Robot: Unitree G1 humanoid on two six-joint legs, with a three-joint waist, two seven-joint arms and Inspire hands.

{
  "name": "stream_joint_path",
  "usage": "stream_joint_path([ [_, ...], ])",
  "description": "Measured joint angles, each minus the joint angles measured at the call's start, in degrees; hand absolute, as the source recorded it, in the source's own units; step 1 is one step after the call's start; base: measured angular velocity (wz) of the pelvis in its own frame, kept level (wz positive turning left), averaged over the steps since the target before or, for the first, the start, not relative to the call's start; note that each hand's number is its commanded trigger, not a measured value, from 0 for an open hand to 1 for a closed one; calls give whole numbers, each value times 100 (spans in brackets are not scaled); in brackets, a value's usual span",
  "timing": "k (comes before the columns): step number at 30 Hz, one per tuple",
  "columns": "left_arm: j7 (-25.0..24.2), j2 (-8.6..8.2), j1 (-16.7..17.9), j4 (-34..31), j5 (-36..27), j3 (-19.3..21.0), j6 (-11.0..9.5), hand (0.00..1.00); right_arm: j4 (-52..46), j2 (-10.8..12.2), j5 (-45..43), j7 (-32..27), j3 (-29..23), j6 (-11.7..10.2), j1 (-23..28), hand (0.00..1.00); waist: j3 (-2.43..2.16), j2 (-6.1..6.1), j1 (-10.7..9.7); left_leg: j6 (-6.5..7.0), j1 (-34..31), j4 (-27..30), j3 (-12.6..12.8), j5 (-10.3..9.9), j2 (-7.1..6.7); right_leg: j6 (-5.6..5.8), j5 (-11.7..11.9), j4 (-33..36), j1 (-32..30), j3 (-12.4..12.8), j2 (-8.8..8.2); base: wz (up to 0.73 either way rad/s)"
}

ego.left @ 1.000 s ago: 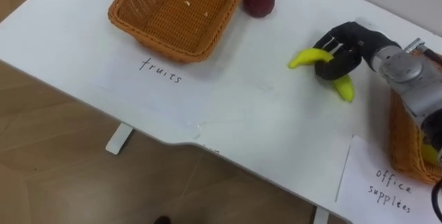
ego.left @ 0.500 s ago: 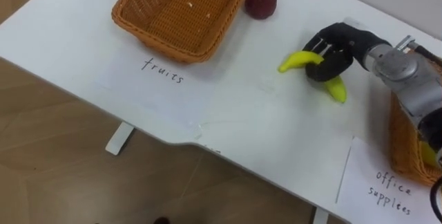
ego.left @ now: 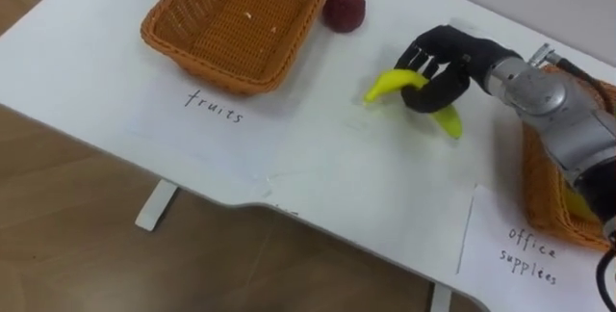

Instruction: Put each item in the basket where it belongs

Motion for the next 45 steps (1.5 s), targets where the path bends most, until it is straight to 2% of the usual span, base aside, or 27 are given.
stream_joint_path([
  [6, 0, -7, 188, -217, -55, 41, -9, 0, -169, -23, 3, 95, -6, -3, 0, 100, -20, 8, -72, -1, 114, 1, -1, 0, 0, 0, 0, -8, 126, 2, 14, 0],
  [11, -1, 25, 345, -290, -55, 60, -64, 0, -483, -24, 31, 105, -116, -31, 0, 100, -70, 3, -224, 7, 135, -16, -1, 5, -13, 0, 0, -8, 155, 10, 12, 0],
  [15, 0, 8, 442, -292, -54, 58, -64, 0, -723, -24, 7, 41, -411, -57, 0, 100, -82, 43, -262, 4, 278, -66, 3, 6, -11, 0, 0, -22, 284, 37, 20, 0],
  [23, 14, -18, 585, -392, -47, 90, -52, 0, -865, -24, -2, -104, -507, -64, 1, 100, -88, 114, -336, -2, 475, -134, 3, 15, -6, 1, -1, -95, 479, 49, 40, 0],
  [29, 21, -66, 717, -549, -36, 225, -48, 0, -1159, -23, 32, -142, -559, -42, 1, 100, -90, 141, -339, -2, 497, -140, 9, 14, -3, 1, -1, -98, 496, 94, 50, 0],
  [36, 269, -260, 760, -586, -50, 432, -49, 0, -1598, -20, 176, -418, -632, -47, 1, 100, -93, 188, -223, -4, 703, -223, -2, 14, -16, 36, -23, -110, 671, 86, 37, 1],
  [41, 365, -288, 824, -633, -46, 433, -43, 0, -1703, 10, 252, -578, -631, -46, 1, 100, -88, 208, -151, -4, 710, -212, -12, 14, -19, 38, -24, -106, 701, -45, 17, 4],
  [45, 378, -304, 977, -765, 64, 450, 38, 0, -1691, 62, 250, -724, -631, -28, 1, 100, -82, 254, -98, 7, 722, -215, -20, 4, -34, 61, -38, -108, 749, -51, 6, 3],
])
